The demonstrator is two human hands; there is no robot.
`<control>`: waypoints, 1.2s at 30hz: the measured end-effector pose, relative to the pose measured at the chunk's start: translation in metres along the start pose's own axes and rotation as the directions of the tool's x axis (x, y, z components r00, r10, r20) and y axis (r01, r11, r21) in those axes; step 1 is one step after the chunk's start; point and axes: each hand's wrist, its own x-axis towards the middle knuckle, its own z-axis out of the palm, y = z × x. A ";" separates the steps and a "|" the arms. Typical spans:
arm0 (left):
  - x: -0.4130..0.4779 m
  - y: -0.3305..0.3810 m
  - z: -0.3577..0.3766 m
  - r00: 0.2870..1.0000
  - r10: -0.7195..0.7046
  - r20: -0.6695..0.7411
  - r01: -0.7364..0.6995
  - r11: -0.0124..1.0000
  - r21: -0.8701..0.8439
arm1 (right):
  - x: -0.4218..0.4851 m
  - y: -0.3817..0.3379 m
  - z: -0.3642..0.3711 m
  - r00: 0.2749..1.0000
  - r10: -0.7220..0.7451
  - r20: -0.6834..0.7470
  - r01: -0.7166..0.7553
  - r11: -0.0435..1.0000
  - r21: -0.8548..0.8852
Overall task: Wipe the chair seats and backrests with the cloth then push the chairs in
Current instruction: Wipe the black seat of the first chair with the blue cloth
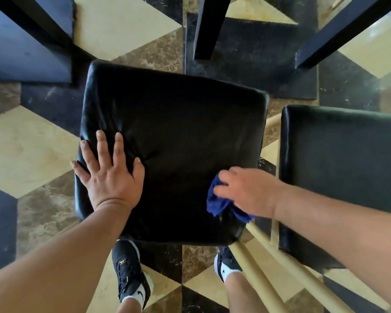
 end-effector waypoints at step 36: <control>-0.001 -0.005 0.005 1.000 0.026 -0.014 -0.027 0.999 -0.036 | 0.172 0.019 -0.062 0.903 0.235 -0.359 -0.252 0.968 0.001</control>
